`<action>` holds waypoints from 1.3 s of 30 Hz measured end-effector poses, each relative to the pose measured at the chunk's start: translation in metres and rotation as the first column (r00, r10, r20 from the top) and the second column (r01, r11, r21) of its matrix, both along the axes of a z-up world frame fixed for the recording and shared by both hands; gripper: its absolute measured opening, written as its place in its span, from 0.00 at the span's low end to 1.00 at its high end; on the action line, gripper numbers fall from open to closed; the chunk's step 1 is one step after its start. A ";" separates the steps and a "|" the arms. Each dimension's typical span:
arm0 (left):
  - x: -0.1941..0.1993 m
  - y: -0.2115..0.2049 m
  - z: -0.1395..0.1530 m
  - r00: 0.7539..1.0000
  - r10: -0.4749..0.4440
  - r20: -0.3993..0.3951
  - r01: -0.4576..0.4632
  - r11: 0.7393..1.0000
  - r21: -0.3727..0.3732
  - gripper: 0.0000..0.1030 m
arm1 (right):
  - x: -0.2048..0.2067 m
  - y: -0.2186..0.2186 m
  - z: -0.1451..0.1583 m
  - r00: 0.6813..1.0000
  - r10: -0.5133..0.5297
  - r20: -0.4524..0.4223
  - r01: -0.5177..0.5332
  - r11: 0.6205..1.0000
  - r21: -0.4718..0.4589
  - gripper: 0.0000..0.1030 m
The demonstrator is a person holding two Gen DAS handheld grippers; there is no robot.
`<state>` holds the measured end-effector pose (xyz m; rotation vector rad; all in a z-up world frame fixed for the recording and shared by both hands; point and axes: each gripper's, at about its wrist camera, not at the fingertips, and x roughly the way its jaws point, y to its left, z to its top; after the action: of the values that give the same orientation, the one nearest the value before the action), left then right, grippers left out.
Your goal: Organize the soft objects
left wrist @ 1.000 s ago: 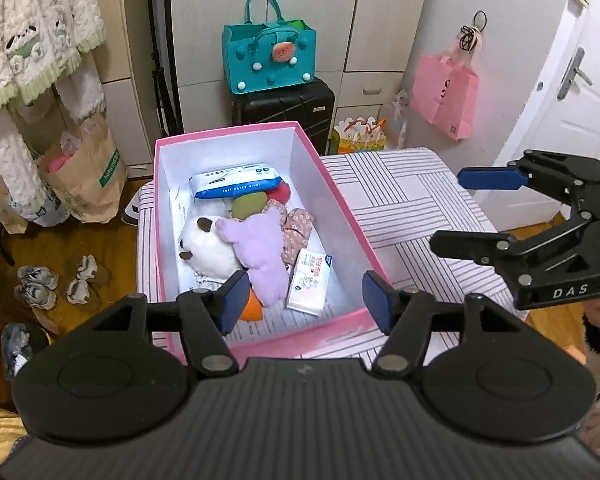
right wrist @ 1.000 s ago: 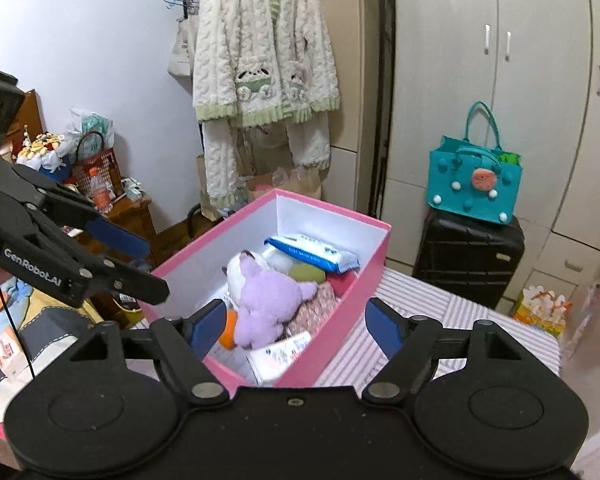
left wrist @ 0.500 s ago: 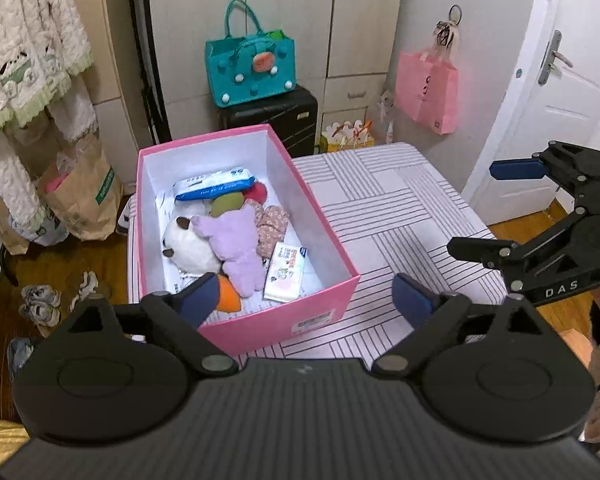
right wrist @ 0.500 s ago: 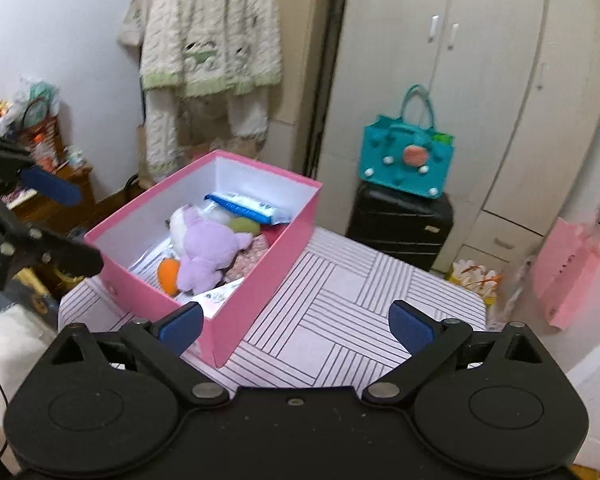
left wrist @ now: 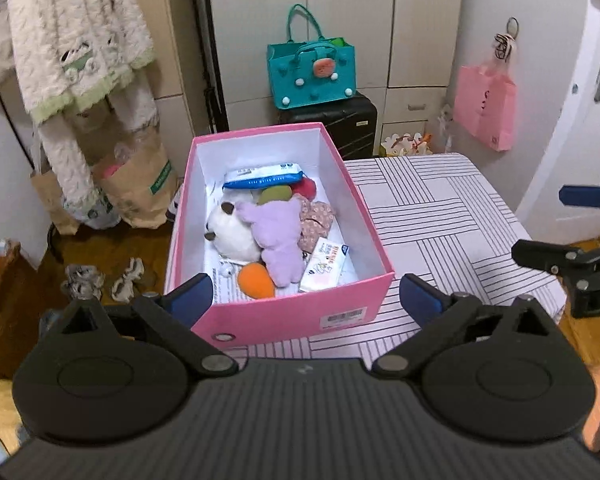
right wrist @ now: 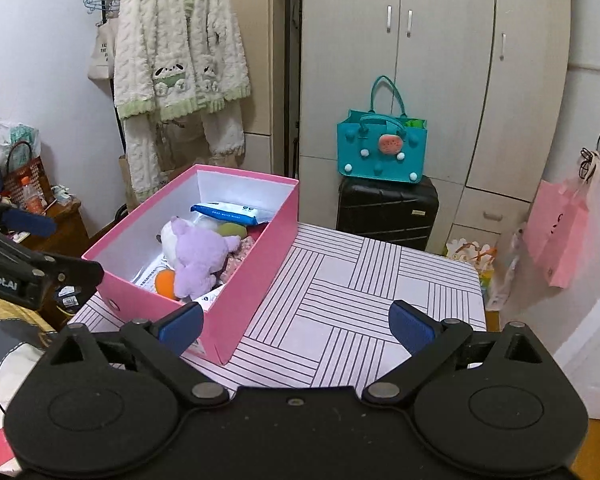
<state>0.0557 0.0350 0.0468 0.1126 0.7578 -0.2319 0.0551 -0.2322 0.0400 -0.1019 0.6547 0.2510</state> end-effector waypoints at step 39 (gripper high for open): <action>-0.048 -0.025 -0.028 0.992 0.089 0.086 -0.081 0.992 -0.092 0.98 | -0.051 -0.013 -0.022 0.983 -0.171 0.067 0.169 0.985 0.027 0.98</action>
<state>0.0079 0.0103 0.0193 0.0071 0.6602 -0.1775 0.0038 -0.2457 0.0179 -0.0340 0.5882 0.0893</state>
